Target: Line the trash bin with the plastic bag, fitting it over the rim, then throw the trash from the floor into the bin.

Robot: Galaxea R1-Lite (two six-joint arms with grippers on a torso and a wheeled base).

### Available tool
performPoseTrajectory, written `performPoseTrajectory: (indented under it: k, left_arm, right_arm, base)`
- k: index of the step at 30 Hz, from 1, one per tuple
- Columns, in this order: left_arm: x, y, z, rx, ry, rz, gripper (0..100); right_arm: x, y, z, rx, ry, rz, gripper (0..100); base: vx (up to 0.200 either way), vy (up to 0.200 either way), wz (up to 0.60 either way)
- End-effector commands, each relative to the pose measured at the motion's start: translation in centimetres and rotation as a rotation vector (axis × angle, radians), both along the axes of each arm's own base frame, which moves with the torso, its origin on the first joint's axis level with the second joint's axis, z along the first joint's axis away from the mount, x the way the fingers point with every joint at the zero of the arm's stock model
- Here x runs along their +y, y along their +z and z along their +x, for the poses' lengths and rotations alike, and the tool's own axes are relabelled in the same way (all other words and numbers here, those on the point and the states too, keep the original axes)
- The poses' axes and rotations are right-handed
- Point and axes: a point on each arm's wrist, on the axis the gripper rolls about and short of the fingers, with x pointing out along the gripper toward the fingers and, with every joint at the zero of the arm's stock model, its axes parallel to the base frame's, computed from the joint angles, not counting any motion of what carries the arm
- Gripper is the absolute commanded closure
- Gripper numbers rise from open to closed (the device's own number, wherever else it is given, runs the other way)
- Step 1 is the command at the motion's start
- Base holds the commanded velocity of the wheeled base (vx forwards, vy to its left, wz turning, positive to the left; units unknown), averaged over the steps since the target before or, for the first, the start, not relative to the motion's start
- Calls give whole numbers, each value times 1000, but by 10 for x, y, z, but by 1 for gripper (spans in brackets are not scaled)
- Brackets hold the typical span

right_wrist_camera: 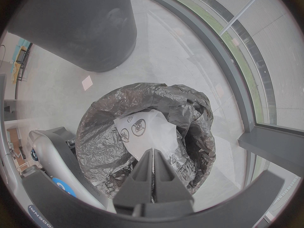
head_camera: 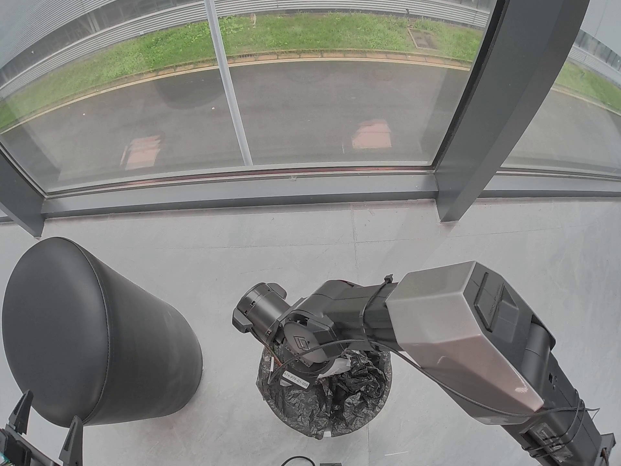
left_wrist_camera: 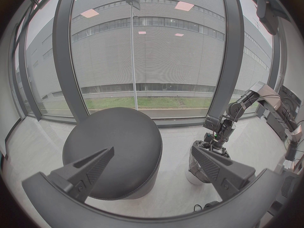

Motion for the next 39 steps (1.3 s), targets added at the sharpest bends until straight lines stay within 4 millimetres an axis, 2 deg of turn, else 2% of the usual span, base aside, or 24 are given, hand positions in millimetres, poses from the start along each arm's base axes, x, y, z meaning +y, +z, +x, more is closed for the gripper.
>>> performPoseTrajectory:
  k: [1,15,20,25,33,39]
  left_arm:
    - [0,-5,0,2,-1,0,0]
    - [0,-5,0,2,1,0,0]
    - [0,-5,0,4,-1,0,0]
    - [0,-5,0,2,1,0,0]
    - [0,-5,0,4,1,0,0]
    - [0,-5,0,2,-1,0,0]
  right_arm:
    - [-4,-8,5,10,-15,-13,100]
    - [-4,-48,23,-2,-41,2,100]
    - [-8,-65,36,-20,-46,14,100]
    - [-11,-72,46,-44,-51,33,100]
    - [-11,-75,47,-45,-48,34,100]
    - [-11,-89,55,-73,-31,50,100]
  base:
    - [0,0,0]
    - [0,0,0]
    - [0,0,0]
    - [0,0,0]
    - [0,0,0]
    - [0,0,0]
